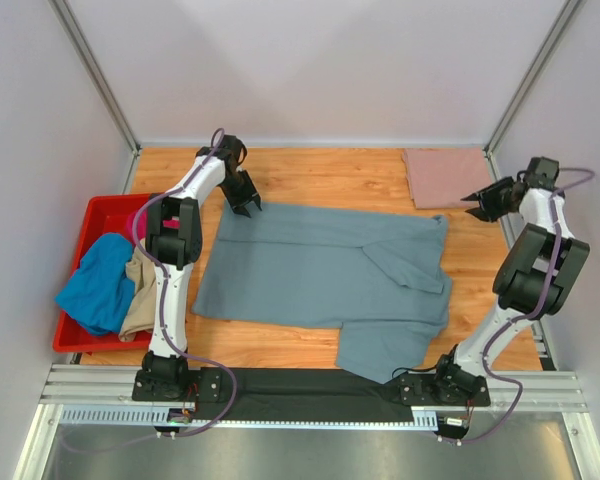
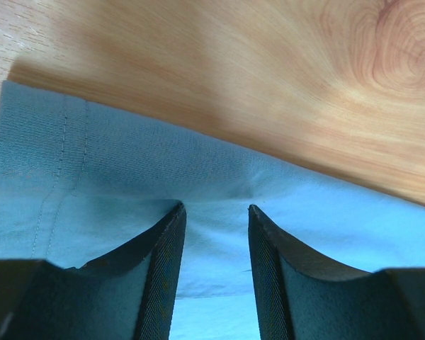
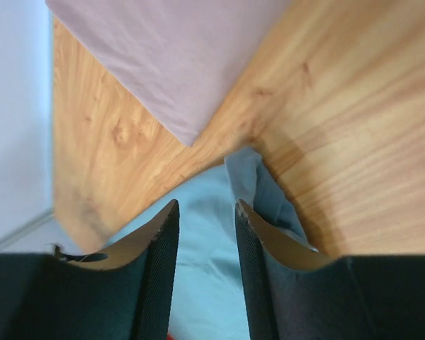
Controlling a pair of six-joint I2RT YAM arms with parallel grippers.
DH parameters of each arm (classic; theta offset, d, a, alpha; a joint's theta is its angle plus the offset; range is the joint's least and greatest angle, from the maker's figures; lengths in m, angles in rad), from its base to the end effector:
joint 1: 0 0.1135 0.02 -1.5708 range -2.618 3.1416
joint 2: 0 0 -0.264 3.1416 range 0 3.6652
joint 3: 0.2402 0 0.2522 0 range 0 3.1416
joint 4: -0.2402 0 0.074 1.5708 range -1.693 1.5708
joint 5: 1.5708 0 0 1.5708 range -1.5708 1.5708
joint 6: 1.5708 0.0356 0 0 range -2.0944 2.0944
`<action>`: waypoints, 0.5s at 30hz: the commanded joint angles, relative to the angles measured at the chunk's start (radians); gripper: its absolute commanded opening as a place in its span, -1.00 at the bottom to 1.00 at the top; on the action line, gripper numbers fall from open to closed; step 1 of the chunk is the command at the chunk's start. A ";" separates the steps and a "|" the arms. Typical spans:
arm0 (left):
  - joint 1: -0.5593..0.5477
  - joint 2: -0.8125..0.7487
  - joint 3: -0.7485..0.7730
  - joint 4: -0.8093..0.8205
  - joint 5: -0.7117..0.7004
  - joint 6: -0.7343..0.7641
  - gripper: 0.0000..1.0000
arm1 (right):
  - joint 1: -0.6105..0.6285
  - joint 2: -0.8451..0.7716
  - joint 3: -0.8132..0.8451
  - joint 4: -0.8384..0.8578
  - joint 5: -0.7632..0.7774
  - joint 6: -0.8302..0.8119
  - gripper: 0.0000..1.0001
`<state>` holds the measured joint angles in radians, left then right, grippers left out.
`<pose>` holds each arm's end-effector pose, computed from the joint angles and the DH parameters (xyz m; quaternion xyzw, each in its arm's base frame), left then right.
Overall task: Fold and stack the t-shirts
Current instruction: Fold the tshirt
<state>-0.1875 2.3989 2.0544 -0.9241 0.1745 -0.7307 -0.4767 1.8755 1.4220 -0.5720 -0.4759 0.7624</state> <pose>0.4879 -0.0989 0.1617 -0.2516 0.9523 -0.1437 0.0962 0.3633 -0.1693 0.2216 0.4918 0.7988 0.2619 0.2267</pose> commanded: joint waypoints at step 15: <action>0.019 0.057 -0.054 -0.050 -0.075 0.065 -0.01 | 0.286 0.378 0.580 -0.483 0.393 -0.727 -0.15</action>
<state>-0.1864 2.3989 2.0514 -0.9195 0.1829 -0.7090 -0.1818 2.2238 1.9648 -0.9787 -0.1490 0.1493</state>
